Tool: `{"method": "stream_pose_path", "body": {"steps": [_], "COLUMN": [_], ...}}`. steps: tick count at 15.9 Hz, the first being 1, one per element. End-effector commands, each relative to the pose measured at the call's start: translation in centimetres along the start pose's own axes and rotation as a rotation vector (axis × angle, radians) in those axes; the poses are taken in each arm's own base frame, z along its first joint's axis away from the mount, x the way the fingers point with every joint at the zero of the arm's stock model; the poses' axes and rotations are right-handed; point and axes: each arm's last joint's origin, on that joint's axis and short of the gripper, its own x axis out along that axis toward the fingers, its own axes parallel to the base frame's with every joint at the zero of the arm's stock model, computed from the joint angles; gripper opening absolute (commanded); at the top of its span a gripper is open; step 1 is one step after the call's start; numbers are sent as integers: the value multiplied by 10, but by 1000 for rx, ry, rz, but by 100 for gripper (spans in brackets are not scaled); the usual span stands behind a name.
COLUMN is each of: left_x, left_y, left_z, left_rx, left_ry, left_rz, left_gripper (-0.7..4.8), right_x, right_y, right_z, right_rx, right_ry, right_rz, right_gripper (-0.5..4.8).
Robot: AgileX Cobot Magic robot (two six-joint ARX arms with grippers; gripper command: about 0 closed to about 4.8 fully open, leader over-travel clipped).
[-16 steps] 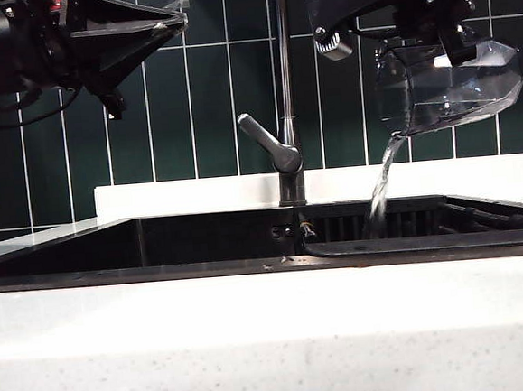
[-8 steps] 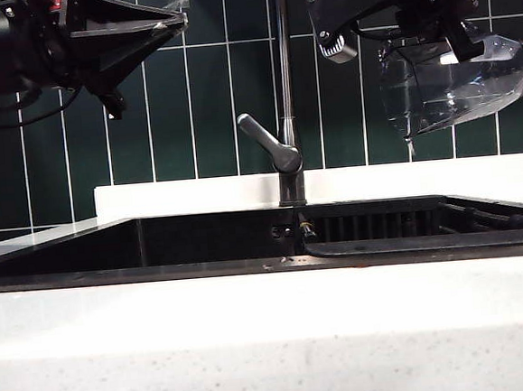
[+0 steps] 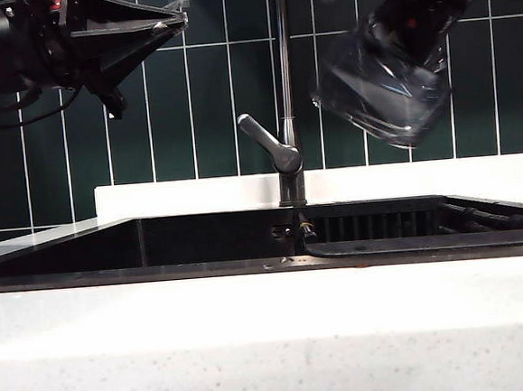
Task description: Pick up the mug next to the sink, go to the faucet to get some water, pour the water into the sink, and finally put the mug back to its place.
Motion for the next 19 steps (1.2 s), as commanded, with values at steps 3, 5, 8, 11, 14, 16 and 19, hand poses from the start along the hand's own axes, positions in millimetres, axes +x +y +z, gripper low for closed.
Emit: {"method": "stream_pose_path", "body": {"steps": [3,5,8,11,14,16,19], "left_x": [-1,-3,-8,-12,-12,-8,-7], "left_y": [-16,-31,-49,-55,-63,-65,-66], "left_z": [14,21,17,8,8,9,9], "left_rx": [108,199,263,269,291,298,291], "left_ry": [-26,-76,-119,-32,-3,-13,-13], "left_rz": [-16,17,126,335,345,335,328], "left_gripper": [-6,-6,-6,-6,-6,-6,-6], "right_x": [-18,-25,-18,-2,24,50,79], "right_y": [-41,-70,-100,-121,-134,-132,-126], "right_z": [-23,-59,-110,-151,-169,-175,-181], "right_rx": [444,581,709,776,791,774,770], "right_ry": [-290,-359,-402,-440,-419,-406,-403], "right_rz": [124,132,156,141,96,103,103], "right_gripper": [-4,-4,-4,-4,-4,-4,-4]}}
